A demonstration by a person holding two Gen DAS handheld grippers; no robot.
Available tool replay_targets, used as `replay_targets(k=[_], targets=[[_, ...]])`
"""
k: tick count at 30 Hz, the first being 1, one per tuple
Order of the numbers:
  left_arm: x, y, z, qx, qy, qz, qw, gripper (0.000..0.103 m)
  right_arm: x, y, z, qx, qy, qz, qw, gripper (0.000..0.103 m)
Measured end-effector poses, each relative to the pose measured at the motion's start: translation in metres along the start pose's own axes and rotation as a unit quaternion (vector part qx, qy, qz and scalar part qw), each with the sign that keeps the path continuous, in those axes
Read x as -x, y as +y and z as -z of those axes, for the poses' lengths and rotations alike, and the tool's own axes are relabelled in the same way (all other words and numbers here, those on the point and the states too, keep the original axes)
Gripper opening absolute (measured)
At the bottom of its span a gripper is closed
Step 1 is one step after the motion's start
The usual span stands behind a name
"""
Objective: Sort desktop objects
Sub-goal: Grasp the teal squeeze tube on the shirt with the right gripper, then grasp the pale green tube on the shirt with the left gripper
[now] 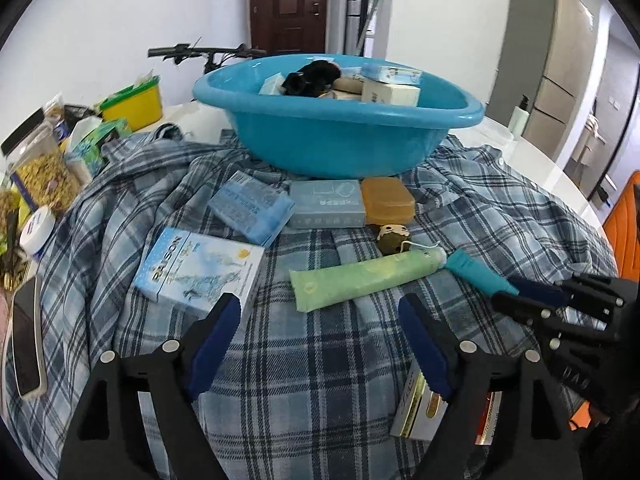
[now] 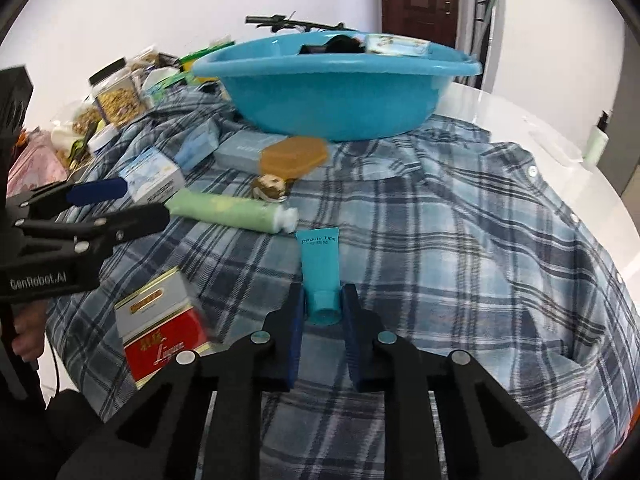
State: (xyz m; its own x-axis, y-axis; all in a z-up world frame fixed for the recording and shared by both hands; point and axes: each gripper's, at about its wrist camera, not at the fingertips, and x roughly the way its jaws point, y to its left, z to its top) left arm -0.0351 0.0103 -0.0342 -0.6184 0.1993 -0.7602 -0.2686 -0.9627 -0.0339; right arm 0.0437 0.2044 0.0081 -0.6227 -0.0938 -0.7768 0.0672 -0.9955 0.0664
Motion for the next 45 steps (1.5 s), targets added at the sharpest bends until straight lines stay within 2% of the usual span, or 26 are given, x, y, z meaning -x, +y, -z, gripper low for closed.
replay_targets(k=[4, 7, 19, 22, 25, 26, 28, 31, 36, 39, 41, 45], targets=[[-0.010, -0.002, -0.005, -0.009, 0.009, 0.029, 0.9995, 0.083, -0.002, -0.010, -0.001, -0.015, 0.001, 0.022, 1.000, 0.017], [-0.019, -0.005, -0.010, -0.013, 0.019, 0.053, 0.9983, 0.083, -0.003, -0.018, 0.000, -0.030, 0.004, 0.021, 0.999, 0.017], [-0.049, -0.018, -0.031, -0.052, 0.038, 0.063, 0.9959, 0.083, -0.001, -0.026, -0.001, -0.047, -0.001, 0.018, 0.999, 0.017], [-0.055, -0.019, -0.032, -0.046, 0.043, 0.080, 0.9948, 0.083, -0.001, -0.028, -0.002, -0.051, -0.003, 0.019, 0.999, 0.017], [-0.060, -0.022, -0.031, -0.046, 0.056, 0.094, 0.9930, 0.069, -0.001, -0.032, -0.002, -0.056, -0.002, 0.019, 0.998, 0.018], [-0.060, -0.022, -0.031, -0.043, 0.059, 0.100, 0.9923, 0.058, -0.002, -0.033, -0.003, -0.058, -0.001, 0.019, 0.998, 0.018], [-0.060, -0.022, -0.031, -0.041, 0.066, 0.114, 0.9905, 0.043, -0.002, -0.035, -0.003, -0.060, -0.002, 0.019, 0.998, 0.018], [-0.054, -0.025, -0.028, -0.047, 0.068, 0.115, 0.9900, 0.035, -0.002, -0.035, -0.003, -0.060, -0.002, 0.019, 0.998, 0.018], [-0.050, -0.024, -0.020, -0.046, 0.082, 0.125, 0.9878, 0.033, -0.001, -0.035, -0.003, -0.061, -0.003, 0.017, 0.998, 0.018], [-0.051, -0.026, -0.020, -0.048, 0.086, 0.127, 0.9870, 0.035, -0.001, -0.034, -0.003, -0.059, -0.005, 0.015, 0.998, 0.018], [-0.052, -0.027, -0.021, -0.045, 0.083, 0.131, 0.9868, 0.041, -0.001, -0.032, -0.003, -0.054, -0.006, 0.014, 0.998, 0.018], [-0.056, -0.031, -0.023, -0.049, 0.079, 0.127, 0.9876, 0.040, 0.000, -0.030, -0.004, -0.048, -0.009, 0.011, 0.999, 0.018]])
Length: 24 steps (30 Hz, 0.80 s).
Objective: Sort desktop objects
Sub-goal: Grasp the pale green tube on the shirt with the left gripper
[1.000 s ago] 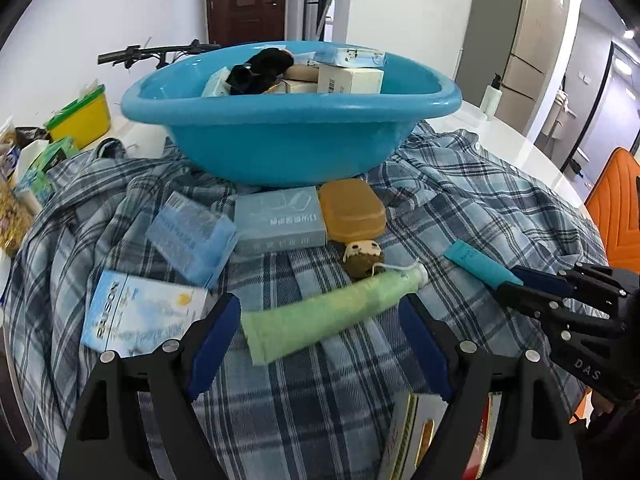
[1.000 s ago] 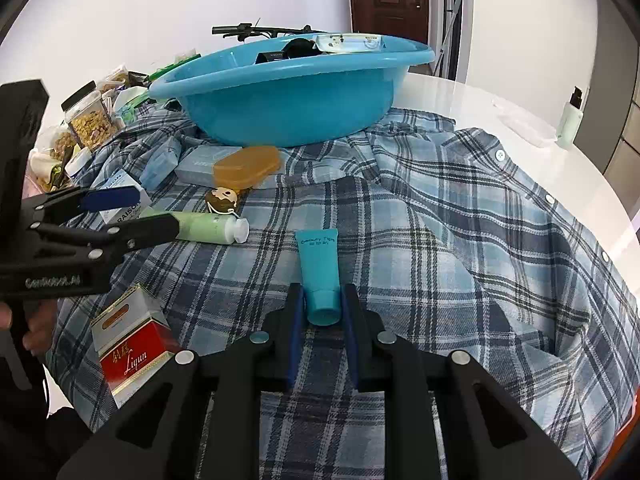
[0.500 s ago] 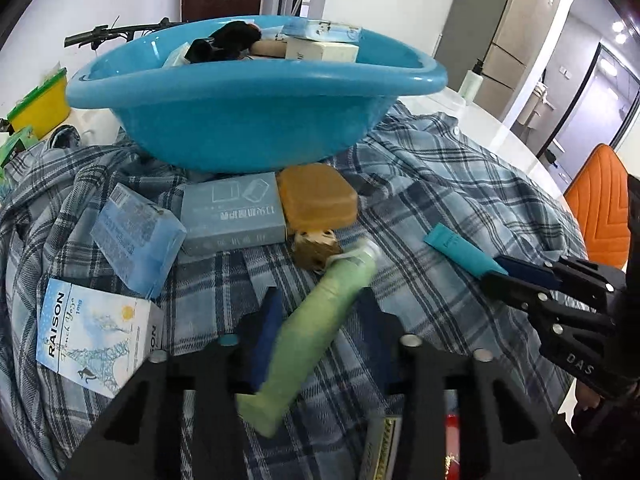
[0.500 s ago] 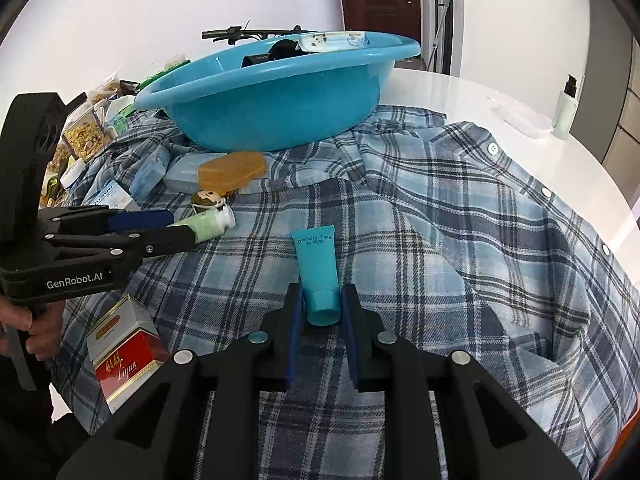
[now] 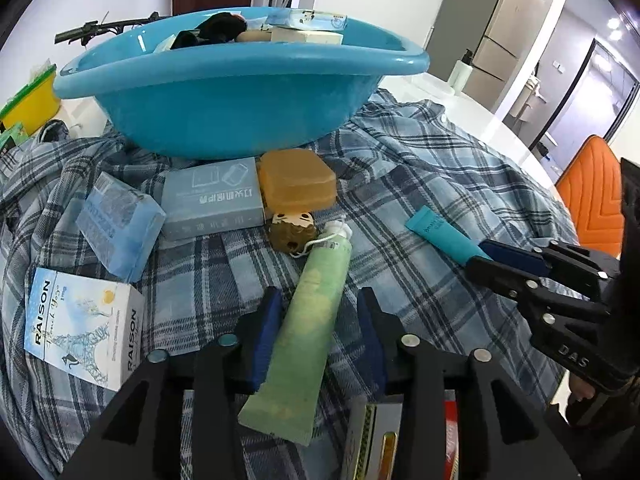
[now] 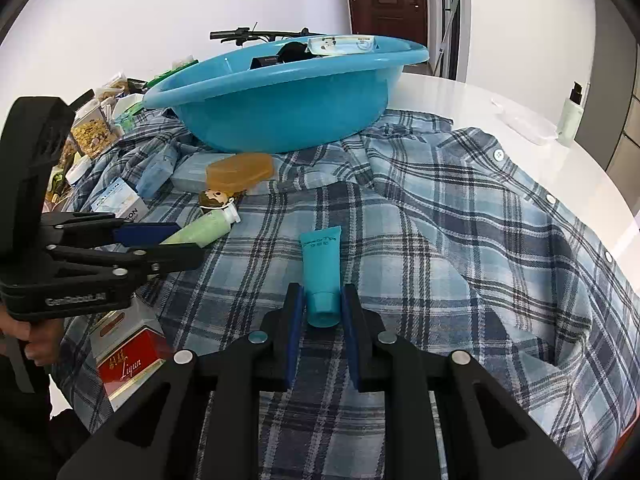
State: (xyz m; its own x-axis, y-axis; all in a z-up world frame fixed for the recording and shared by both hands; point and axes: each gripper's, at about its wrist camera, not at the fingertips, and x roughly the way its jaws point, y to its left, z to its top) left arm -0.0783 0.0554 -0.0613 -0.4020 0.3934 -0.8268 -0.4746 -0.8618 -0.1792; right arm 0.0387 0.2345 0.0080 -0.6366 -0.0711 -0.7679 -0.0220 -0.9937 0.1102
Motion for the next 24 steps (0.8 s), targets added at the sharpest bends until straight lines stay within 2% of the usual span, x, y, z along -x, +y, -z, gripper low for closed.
replay_targets(k=[2, 7, 9, 11, 13, 18, 20, 24], targets=[[0.000, 0.001, -0.001, 0.006, -0.002, -0.005, 1.0000, 0.032, 0.000, -0.001, 0.000, 0.001, 0.000, -0.002, 1.000, 0.018], [0.005, 0.006, 0.000, 0.026, -0.012, -0.007, 0.9996, 0.029, -0.001, 0.001, 0.001, 0.001, 0.004, -0.005, 1.000, 0.027], [0.011, 0.008, 0.000, 0.026, -0.020, -0.019, 0.9993, 0.028, -0.002, 0.002, 0.001, 0.002, 0.004, -0.006, 1.000, 0.031], [0.017, 0.009, 0.001, 0.024, -0.029, -0.037, 0.9986, 0.026, -0.001, 0.002, 0.001, 0.002, 0.002, -0.007, 1.000, 0.038], [0.023, 0.012, 0.002, 0.028, -0.034, -0.048, 0.9979, 0.025, -0.001, 0.003, 0.001, 0.002, -0.002, -0.006, 1.000, 0.040], [0.026, 0.020, 0.008, 0.044, -0.033, -0.037, 0.9978, 0.025, -0.006, 0.004, 0.000, 0.004, -0.004, 0.005, 1.000, 0.039], [0.027, 0.018, 0.009, 0.038, -0.033, -0.044, 0.9978, 0.025, -0.006, 0.004, 0.001, 0.008, -0.006, 0.013, 1.000, 0.022], [0.024, 0.011, 0.008, 0.017, -0.028, -0.042, 0.9986, 0.026, -0.005, 0.005, 0.001, 0.014, -0.006, 0.011, 1.000, 0.018]])
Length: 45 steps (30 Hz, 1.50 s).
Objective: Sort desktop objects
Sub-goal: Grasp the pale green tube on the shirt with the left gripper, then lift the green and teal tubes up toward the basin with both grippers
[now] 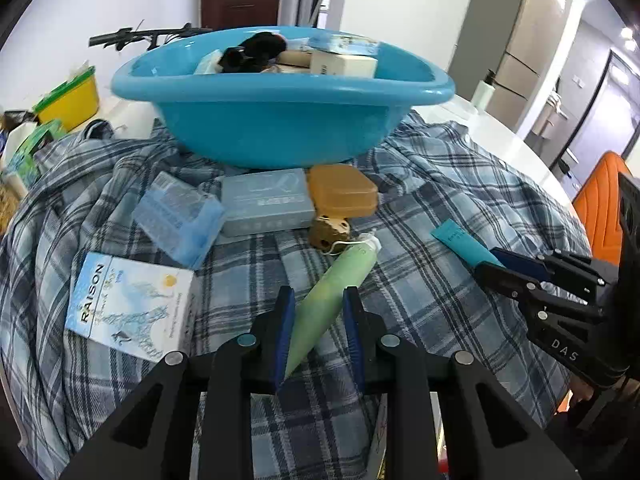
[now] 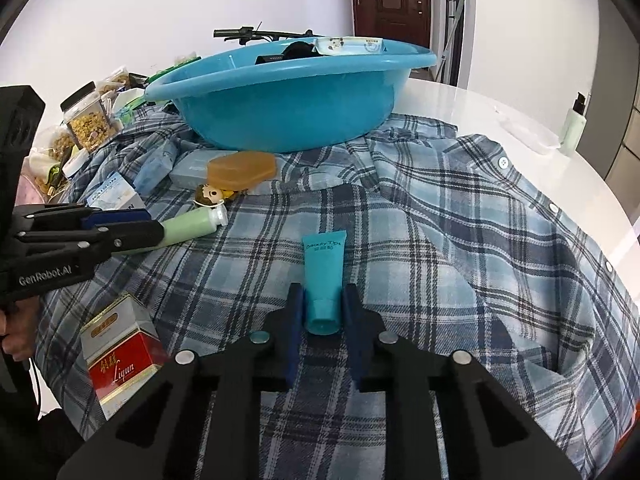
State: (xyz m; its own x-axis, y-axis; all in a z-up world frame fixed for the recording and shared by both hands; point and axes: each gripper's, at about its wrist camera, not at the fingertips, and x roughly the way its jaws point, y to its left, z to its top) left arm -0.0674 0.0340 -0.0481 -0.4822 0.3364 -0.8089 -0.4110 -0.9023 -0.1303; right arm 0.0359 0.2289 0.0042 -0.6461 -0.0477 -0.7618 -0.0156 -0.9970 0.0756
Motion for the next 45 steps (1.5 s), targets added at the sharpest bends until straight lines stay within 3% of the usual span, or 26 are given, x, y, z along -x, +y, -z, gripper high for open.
replay_targets(k=[6, 10, 12, 13, 14, 18, 19, 21, 22, 23, 29, 35, 45], targets=[[-0.015, -0.002, -0.010, -0.007, 0.018, 0.047, 0.9987, 0.029, 0.001, -0.001, 0.000, -0.002, 0.002, -0.001, 1.000, 0.018], [-0.022, -0.007, -0.016, -0.020, 0.030, 0.053, 0.9979, 0.030, 0.001, -0.003, 0.000, -0.005, 0.002, -0.003, 1.000, 0.018], [-0.026, -0.014, -0.019, -0.037, 0.039, 0.051, 0.9973, 0.043, 0.000, -0.003, 0.000, -0.005, 0.003, -0.003, 1.000, 0.018], [-0.028, -0.016, -0.021, -0.042, 0.042, 0.052, 0.9969, 0.059, -0.001, -0.004, 0.000, -0.005, 0.003, -0.004, 1.000, 0.018], [-0.029, -0.019, -0.023, -0.049, 0.041, 0.054, 0.9965, 0.064, -0.001, -0.004, -0.001, -0.005, 0.004, -0.005, 1.000, 0.018], [-0.033, -0.028, -0.029, -0.066, 0.045, 0.058, 0.9951, 0.064, -0.001, -0.006, -0.002, -0.005, 0.004, -0.008, 1.000, 0.018], [-0.034, -0.028, -0.030, -0.067, 0.047, 0.059, 0.9949, 0.064, -0.001, -0.007, -0.002, -0.006, 0.004, -0.008, 1.000, 0.018], [-0.037, -0.028, -0.032, -0.065, 0.051, 0.058, 0.9949, 0.053, 0.000, -0.008, -0.003, -0.007, 0.003, -0.008, 1.000, 0.018], [-0.039, -0.027, -0.033, -0.063, 0.053, 0.054, 0.9951, 0.035, 0.000, -0.008, -0.003, -0.009, 0.003, -0.009, 1.000, 0.018], [-0.040, -0.026, -0.033, -0.062, 0.056, 0.053, 0.9951, 0.029, 0.000, -0.009, -0.003, -0.010, 0.002, -0.009, 1.000, 0.018], [-0.043, -0.024, -0.034, -0.057, 0.060, 0.065, 0.9944, 0.028, 0.000, -0.010, -0.004, -0.011, 0.002, -0.010, 1.000, 0.018], [-0.045, -0.029, -0.034, -0.071, 0.062, 0.050, 0.9943, 0.029, 0.002, -0.008, -0.005, -0.008, 0.000, -0.011, 1.000, 0.018], [-0.035, -0.017, -0.034, -0.038, 0.045, 0.045, 0.9972, 0.024, -0.004, -0.008, -0.006, -0.006, 0.006, -0.013, 1.000, 0.018]])
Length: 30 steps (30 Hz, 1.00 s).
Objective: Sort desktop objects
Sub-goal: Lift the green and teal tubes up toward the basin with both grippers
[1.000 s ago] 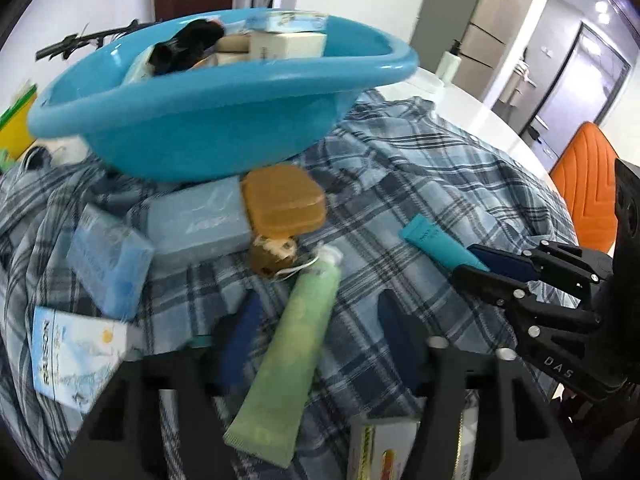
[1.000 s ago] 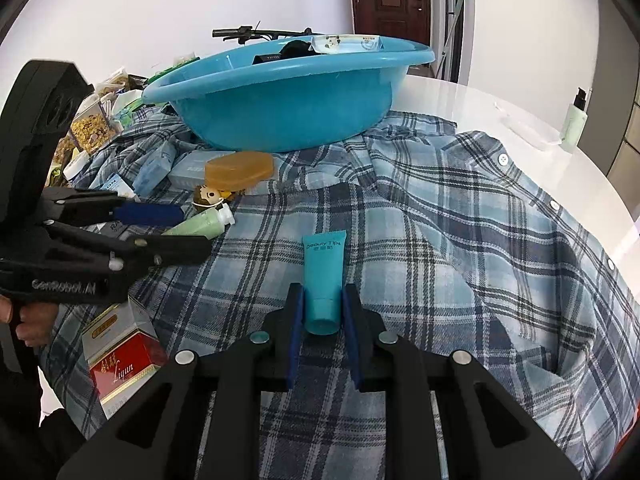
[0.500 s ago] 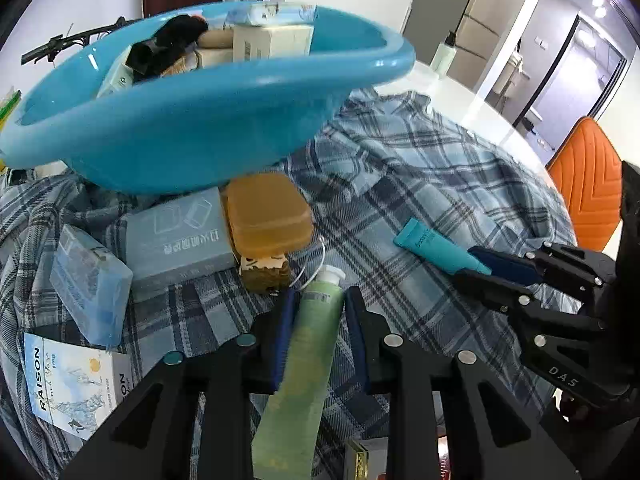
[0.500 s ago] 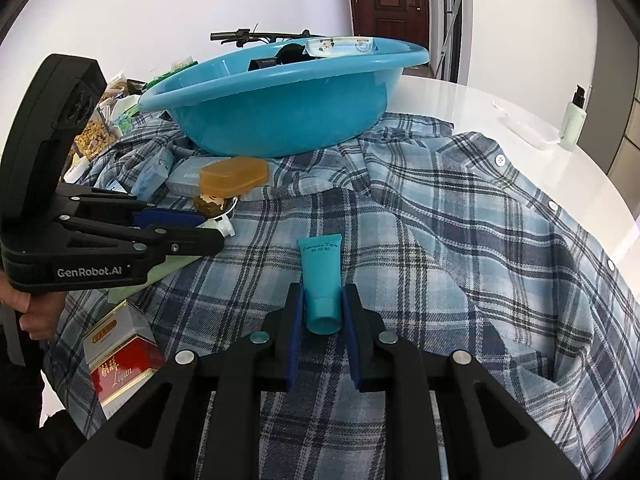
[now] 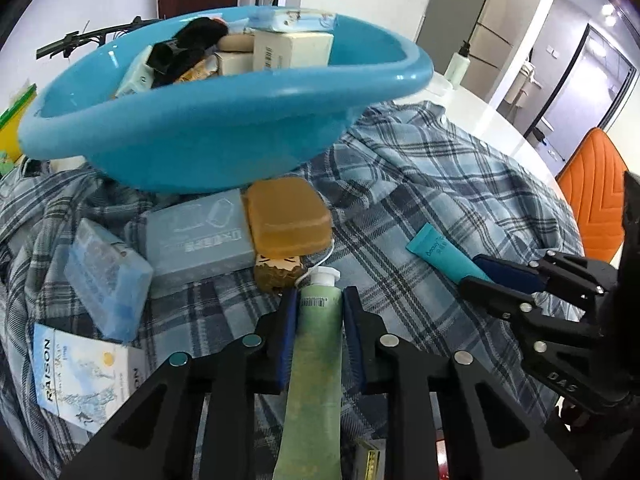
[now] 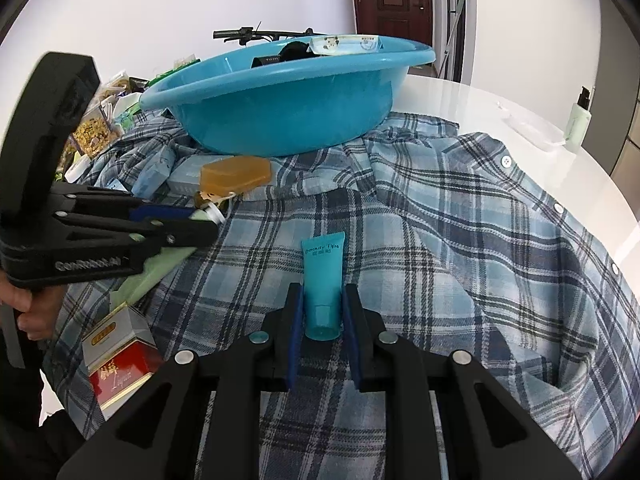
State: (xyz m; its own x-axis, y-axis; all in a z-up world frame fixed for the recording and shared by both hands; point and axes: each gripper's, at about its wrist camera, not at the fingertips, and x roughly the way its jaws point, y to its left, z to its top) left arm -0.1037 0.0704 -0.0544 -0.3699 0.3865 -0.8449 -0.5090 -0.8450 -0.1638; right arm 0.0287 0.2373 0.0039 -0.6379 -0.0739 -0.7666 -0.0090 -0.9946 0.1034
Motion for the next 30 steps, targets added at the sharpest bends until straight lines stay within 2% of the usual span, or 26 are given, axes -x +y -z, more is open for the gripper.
replay_targets(k=[8, 17, 23, 26, 30], targets=[[0.010, 0.010, 0.015, 0.022, -0.007, -0.013, 0.9997, 0.024, -0.001, 0.003, 0.001, 0.014, -0.005, 0.016, 1.000, 0.018], [0.060, 0.025, 0.026, 0.057, -0.074, -0.049, 0.9944, 0.023, 0.026, -0.007, -0.013, -0.007, -0.050, 0.034, 0.998, 0.018], [0.100, 0.016, 0.028, 0.048, -0.137, -0.093, 0.9851, 0.023, 0.053, -0.003, -0.023, -0.004, -0.095, 0.039, 0.995, 0.018], [0.119, 0.013, 0.029, 0.052, -0.166, -0.100, 0.9796, 0.023, 0.068, 0.002, -0.031, -0.006, -0.118, 0.031, 0.992, 0.018], [0.144, 0.005, 0.028, 0.047, -0.211, -0.129, 0.9677, 0.023, 0.093, 0.008, -0.043, -0.004, -0.161, 0.019, 0.987, 0.018]])
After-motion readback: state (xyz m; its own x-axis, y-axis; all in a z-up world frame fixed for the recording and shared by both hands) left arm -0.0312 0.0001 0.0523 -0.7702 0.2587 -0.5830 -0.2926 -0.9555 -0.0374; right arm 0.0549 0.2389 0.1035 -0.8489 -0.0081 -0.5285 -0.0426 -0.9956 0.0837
